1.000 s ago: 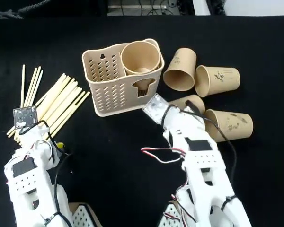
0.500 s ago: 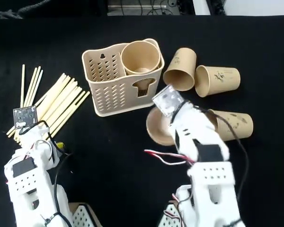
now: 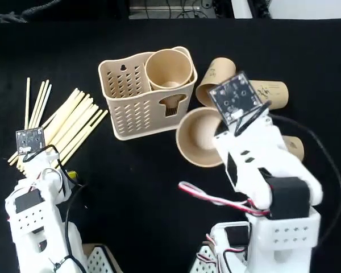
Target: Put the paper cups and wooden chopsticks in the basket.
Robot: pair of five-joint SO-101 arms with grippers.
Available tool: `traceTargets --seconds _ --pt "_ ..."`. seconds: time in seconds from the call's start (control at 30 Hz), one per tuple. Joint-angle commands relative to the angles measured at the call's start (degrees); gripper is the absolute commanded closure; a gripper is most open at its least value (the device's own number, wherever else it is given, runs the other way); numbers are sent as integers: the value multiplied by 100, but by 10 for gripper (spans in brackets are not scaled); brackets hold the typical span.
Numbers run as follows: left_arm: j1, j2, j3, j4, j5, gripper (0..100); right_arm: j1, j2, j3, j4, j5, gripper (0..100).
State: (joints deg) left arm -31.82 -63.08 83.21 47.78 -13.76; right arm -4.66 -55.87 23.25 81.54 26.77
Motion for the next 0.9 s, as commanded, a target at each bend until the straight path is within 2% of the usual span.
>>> traceTargets --seconds 0.0,0.17,0.43,0.63,0.87 --pt "22 -53 -22 -79 -44 722 -703 734 -1921 352 -501 987" --pt "22 -53 -22 -79 -44 722 -1090 2018 -3530 220 -1046 987" --pt "22 -53 -22 -88 -44 722 -1090 4365 -5235 -70 -1213 987" --pt "22 -53 -22 -88 -44 722 -870 5684 -6193 -70 -1213 987" --pt "22 -53 -13 -105 -44 722 -536 6387 -6598 70 -1240 987"
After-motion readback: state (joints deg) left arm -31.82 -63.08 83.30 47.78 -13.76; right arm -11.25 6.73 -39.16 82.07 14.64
